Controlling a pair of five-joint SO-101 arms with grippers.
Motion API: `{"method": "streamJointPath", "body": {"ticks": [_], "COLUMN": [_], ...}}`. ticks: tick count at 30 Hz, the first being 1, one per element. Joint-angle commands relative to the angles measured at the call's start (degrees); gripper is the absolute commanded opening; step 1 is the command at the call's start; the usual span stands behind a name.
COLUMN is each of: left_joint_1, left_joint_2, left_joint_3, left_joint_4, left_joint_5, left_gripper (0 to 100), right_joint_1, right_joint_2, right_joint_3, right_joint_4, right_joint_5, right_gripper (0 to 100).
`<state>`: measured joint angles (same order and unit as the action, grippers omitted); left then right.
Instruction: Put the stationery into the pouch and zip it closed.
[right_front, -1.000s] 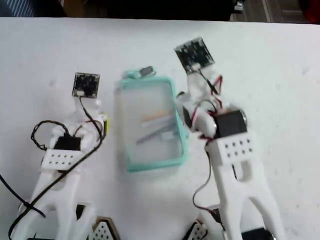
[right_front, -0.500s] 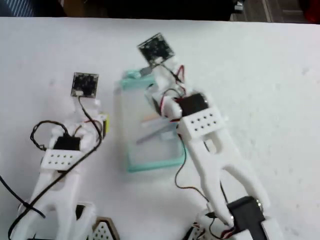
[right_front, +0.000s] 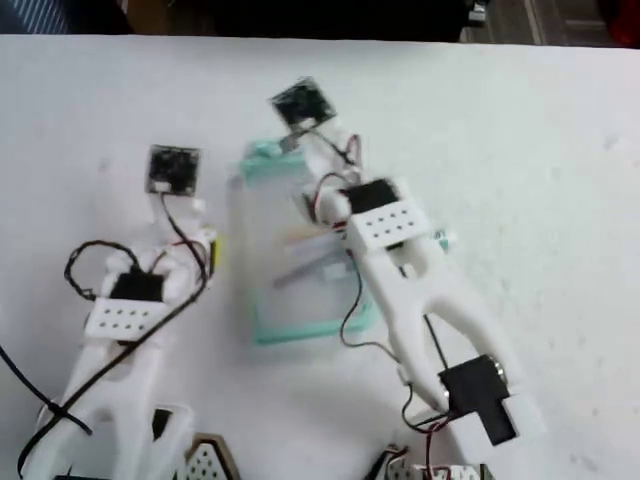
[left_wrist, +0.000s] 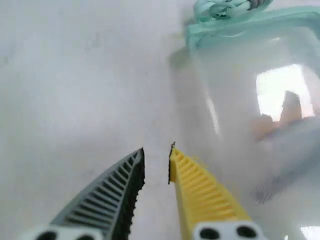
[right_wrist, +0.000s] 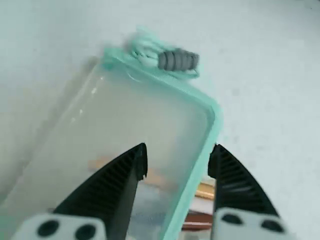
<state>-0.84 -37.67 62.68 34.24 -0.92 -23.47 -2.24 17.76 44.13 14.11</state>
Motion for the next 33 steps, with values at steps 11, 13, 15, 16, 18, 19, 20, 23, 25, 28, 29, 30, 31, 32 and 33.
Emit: {"method": "streamJointPath", "body": {"ticks": [11,13,15,16,18,19,20,23,25,28,29,30,31,32,33], "left_joint_1": [15.9,15.8,15.8,15.8,15.7,15.5,14.7,10.6,7.2,3.0,1.8,0.6,-0.5,-1.4,-2.0], "left_joint_2": [0.1,0.1,0.1,0.1,0.1,0.1,0.1,-0.2,-0.3,-0.3,-0.3,-0.3,-0.3,-0.3,-0.3], "left_joint_3": [2.0,2.1,2.1,2.1,2.1,2.1,2.1,1.7,1.5,0.8,0.7,0.7,0.6,0.6,0.2], "left_joint_4": [-1.8,-1.8,-1.5,-1.4,-1.4,-1.4,-1.4,-1.7,-2.0,-2.8,-3.1,-3.1,-3.1,-3.1,-3.1], "left_joint_5": [-2.0,-2.1,-2.1,-2.1,-2.1,-2.2,-2.2,-2.1,-1.7,-1.2,0.0,1.6,2.6,3.4,4.0], "left_gripper": [12,12,12,12,12,12,12,12,12,12,11,12,12,12,12], "right_joint_1": [5.7,5.8,5.8,5.5,4.7,4.0,3.3,0.0,-2.6,-5.3,-6.0,-6.6,-7.0,-7.2,-7.2], "right_joint_2": [6.9,10.0,13.1,14.5,16.6,17.4,17.5,17.1,15.5,13.2,12.8,12.5,12.5,12.6,12.9], "right_joint_3": [-1.6,-2.6,-3.9,-4.5,-5.2,-5.3,-5.2,-5.3,-5.0,-4.8,-4.8,-4.8,-4.8,-4.8,-4.8], "right_joint_4": [2.6,2.7,2.9,2.9,3.0,3.1,3.6,8.0,10.2,13.9,15.3,16.7,17.9,18.9,19.5], "right_joint_5": [-16.0,-17.5,-17.5,-17.4,-17.4,-17.3,-17.3,-15.4,-14.6,-14.8,-14.9,-14.7,-14.7,-14.6,-14.6], "right_gripper": [19.4,19.4,19.4,19.4,19.4,19.4,19.4,19.1,19.1,19.1,19.1,19.0,19.0,19.0,19.0]}}
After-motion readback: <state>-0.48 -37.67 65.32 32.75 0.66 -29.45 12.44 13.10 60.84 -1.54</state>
